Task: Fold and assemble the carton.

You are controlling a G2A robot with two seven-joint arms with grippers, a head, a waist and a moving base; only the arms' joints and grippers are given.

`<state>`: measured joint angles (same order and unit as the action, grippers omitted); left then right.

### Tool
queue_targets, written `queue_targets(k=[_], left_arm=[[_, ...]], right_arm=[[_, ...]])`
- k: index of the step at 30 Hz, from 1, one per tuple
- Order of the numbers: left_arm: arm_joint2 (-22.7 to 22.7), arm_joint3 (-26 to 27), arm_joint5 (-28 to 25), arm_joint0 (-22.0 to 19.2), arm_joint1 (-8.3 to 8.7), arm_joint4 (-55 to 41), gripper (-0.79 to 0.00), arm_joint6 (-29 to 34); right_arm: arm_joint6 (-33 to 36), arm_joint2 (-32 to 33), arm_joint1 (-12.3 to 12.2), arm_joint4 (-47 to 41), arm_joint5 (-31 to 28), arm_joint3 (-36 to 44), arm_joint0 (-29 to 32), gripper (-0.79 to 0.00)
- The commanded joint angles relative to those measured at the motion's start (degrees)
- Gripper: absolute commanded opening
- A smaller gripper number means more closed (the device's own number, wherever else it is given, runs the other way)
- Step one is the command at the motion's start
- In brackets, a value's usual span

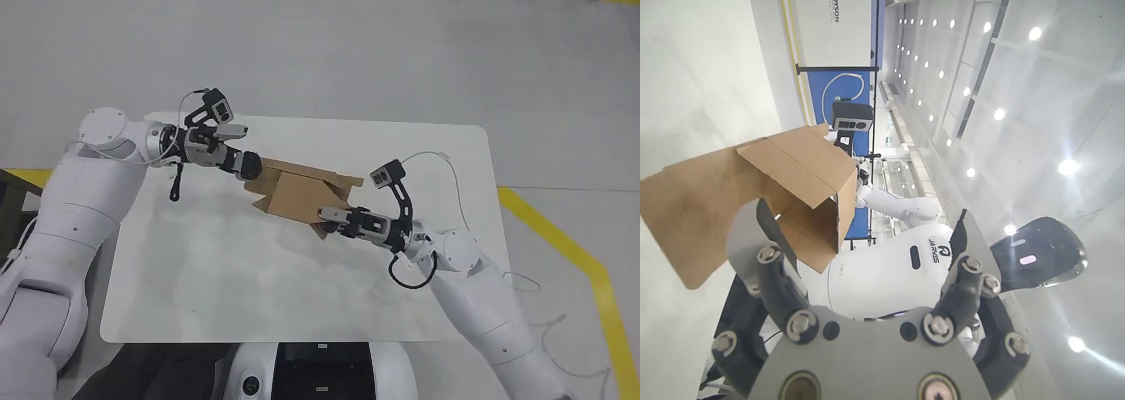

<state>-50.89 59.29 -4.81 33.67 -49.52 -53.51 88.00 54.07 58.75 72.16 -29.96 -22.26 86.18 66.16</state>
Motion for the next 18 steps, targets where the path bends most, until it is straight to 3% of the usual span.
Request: queue_targets(k=[1, 18], left_arm=[[0.79, 0.34, 0.42, -0.07, 0.16, -1.12, 0.000, 0.00], [6.75, 3.42, 2.01, -1.03, 2.11, -7.73, 0.000, 0.00]], right_arm=[[-0.23, -0.18, 0.08, 0.11, -0.16, -0.23, -0.29, -0.785], [-3.91, -2.39, 1.14, -2.14, -1.37, -0.80, -0.55, -0.785]])
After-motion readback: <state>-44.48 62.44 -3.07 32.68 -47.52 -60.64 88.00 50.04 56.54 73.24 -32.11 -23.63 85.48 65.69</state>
